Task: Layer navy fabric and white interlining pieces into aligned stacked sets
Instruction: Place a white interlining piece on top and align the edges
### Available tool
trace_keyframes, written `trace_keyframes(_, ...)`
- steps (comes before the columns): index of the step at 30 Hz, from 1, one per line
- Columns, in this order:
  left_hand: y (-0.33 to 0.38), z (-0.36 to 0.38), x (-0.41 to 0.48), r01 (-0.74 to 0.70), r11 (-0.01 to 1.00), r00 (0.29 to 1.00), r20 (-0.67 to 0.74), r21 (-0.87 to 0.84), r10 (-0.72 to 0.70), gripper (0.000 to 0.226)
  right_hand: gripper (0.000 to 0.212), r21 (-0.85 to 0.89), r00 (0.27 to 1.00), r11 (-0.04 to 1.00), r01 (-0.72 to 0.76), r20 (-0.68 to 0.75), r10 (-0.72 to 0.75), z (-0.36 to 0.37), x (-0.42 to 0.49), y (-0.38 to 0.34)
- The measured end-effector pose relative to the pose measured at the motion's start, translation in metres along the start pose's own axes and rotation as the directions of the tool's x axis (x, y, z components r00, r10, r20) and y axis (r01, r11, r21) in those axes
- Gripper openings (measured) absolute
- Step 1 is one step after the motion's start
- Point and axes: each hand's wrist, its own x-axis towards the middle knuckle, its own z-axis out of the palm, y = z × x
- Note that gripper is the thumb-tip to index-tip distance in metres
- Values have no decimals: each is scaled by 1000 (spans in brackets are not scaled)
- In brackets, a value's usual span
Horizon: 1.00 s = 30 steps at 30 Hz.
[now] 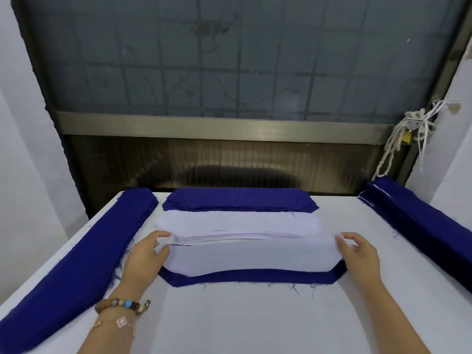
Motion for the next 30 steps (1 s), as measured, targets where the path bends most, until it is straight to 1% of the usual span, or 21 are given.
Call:
trace_keyframes(4, -1, -1, -1, -11, 1000, 1000, 5, 15, 11, 23, 7, -55, 999, 998, -33, -29, 32, 0, 0, 4)
trace_keyframes(6, -3, 0, -1, -28, 999, 1000, 1, 47, 28, 21, 6, -134, 1000, 991, -30, -12, 28, 2, -1, 7)
trace_keyframes(9, -6, 0, 0, -20, 997, 1000, -3, 77, 20, 18, 9, -307, 999, 952, 15, 45, -1, 7, 0, 11)
trace_keyframes(11, -6, -1, 0, -26, 996, 1000, 9, 87, 25, 17, 10, -361, 999, 932, 9, 49, 10, 8, 1, 12)
trace_keyframes(13, -5, -2, -1, -45, 996, 999, 12, 83, 44, 16, 10, -377, 999, 926, -4, 43, 22, 9, 2, 13)
trace_keyframes(15, -2, -3, -1, -67, 997, 997, -20, 46, 68, 15, 10, -382, 999, 924, -7, 39, 23, 10, 3, 13)
trace_keyframes(17, 3, -4, -1, -75, 997, 995, -69, -31, 72, 19, 10, -374, 999, 928, -8, 31, 21, 11, 4, 14)
trace_keyframes(19, 6, -5, 1, -42, 989, 995, -93, -143, 29, 24, 8, -376, 999, 926, -8, 29, 20, 11, 5, 15)
trace_keyframes(21, 6, -6, 2, -16, 986, 997, -81, -166, 3, 26, 7, -388, 999, 922, 1, 37, 15, 11, 5, 15)
trace_keyframes(26, -1, -4, 0, -12, 998, 1000, 1, 68, 12, 19, 5, -405, 999, 914, 1, 34, 14, 12, 5, 14)
trace_keyframes(30, -3, -4, 0, -5, 989, 1000, 18, 150, 3, 15, 2, -414, 999, 910, 17, 39, -1, 13, 5, 15)
